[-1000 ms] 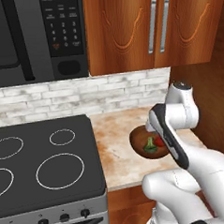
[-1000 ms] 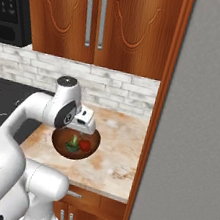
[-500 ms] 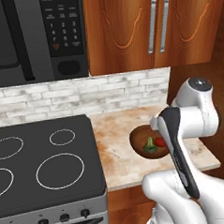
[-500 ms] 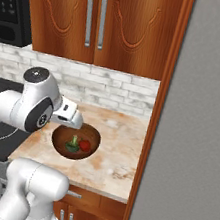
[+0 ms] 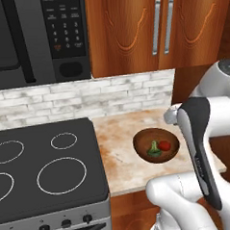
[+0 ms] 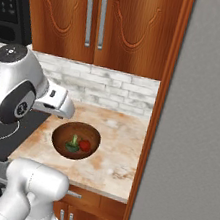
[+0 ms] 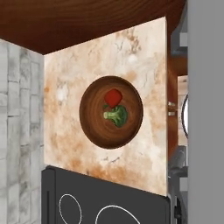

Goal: Take the bell pepper, eggplant, and broccoli from the freezer and place them in the bowl on the counter.

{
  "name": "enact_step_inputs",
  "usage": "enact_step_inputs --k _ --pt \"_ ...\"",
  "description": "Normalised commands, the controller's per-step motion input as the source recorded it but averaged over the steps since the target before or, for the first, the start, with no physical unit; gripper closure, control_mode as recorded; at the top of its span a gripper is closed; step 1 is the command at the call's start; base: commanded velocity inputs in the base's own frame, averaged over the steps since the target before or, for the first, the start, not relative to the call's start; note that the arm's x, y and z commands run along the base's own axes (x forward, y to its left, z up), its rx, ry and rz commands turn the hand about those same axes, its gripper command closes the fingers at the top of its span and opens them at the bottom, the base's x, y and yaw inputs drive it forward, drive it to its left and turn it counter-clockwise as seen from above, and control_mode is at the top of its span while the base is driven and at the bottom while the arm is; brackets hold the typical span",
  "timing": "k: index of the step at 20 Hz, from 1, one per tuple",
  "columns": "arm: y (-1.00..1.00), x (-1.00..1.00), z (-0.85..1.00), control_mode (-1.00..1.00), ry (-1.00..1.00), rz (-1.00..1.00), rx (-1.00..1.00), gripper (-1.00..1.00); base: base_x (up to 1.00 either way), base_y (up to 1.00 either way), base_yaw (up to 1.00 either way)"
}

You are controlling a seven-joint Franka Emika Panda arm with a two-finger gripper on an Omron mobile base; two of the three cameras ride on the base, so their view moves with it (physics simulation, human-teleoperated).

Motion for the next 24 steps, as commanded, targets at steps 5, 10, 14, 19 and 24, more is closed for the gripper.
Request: enact_step_inputs --k 5,10,14,19,24 --pt "0.00 -0.44 0.35 -1.00 -0.08 0.00 0.00 -1.00 0.00 0.00 0.00" --pt "0.01 -0.24 0.23 -1.00 -0.06 0.00 0.00 -1.00 0.00 0.00 0.00" --pt "0.00 -0.08 0.03 1.00 -0.02 0.00 0.00 -1.00 -0.70 -0.09 0.00" --pt "0.00 0.00 0.00 1.00 0.00 0.00 0.00 -1.00 -1.00 -0.55 0.00" --pt "0.00 0.00 0.00 1.00 0.00 0.00 0.00 -1.00 -0.26 -0.98 0.00"
